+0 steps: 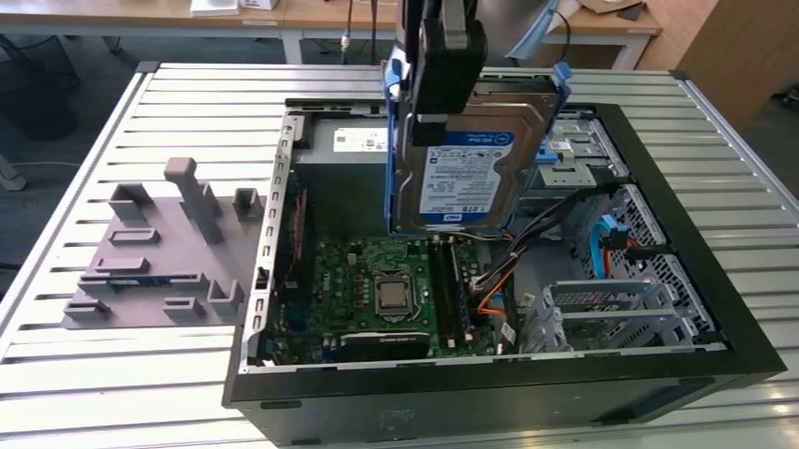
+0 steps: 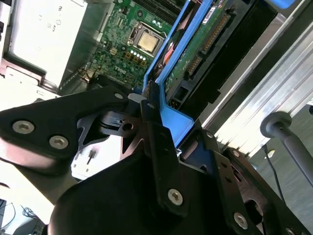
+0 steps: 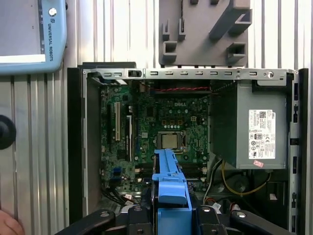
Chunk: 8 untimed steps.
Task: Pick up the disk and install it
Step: 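Insert the disk into the insertion slot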
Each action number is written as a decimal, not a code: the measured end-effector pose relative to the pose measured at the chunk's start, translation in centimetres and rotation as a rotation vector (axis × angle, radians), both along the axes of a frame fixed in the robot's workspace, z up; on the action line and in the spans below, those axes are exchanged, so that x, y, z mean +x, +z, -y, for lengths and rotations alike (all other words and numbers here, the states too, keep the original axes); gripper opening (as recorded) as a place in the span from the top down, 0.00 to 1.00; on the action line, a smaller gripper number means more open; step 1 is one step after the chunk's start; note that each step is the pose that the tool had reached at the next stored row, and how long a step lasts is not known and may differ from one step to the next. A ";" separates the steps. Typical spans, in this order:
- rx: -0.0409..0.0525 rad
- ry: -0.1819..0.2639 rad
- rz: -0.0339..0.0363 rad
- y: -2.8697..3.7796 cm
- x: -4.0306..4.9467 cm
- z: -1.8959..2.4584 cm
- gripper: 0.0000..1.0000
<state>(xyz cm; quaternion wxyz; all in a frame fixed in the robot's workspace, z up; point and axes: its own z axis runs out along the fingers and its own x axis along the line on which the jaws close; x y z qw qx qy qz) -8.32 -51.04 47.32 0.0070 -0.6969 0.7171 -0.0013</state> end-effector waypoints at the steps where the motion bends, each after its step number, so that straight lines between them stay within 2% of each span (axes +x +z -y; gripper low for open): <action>1: -0.0001 0.000 0.0000 0.00 0.02 0.07 0.64; 4: -0.0001 0.000 0.0001 -0.02 0.33 0.14 0.64; 8: -0.0002 0.000 0.0000 -0.03 1.34 0.14 0.64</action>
